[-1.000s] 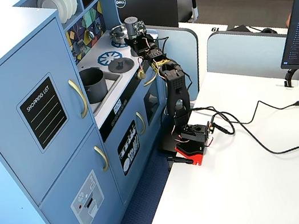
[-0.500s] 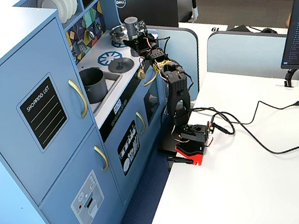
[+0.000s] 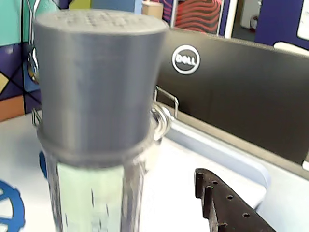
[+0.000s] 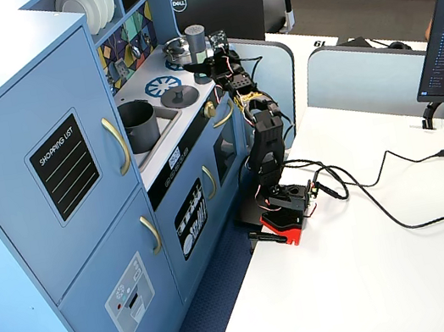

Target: Put salt in the gray recipient

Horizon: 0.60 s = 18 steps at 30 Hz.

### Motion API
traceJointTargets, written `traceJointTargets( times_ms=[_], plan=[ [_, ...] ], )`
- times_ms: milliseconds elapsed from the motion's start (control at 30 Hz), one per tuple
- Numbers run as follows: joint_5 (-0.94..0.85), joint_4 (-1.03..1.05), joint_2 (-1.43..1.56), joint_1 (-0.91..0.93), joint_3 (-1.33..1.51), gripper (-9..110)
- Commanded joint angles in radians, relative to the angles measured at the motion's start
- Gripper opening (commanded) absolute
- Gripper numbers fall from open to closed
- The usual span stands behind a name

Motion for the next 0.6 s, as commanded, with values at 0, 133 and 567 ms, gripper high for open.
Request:
traceJointTargets(
  times_ms=[0, 133, 567],
  plan=[
    [0.021, 0.138, 0.225, 0.015, 0.028, 71],
    [0.054, 0.663, 0.495, -0.043, 0.025, 61],
    [-0.06, 1.509, 0.988, -0.721, 0.354, 0]
  ],
)
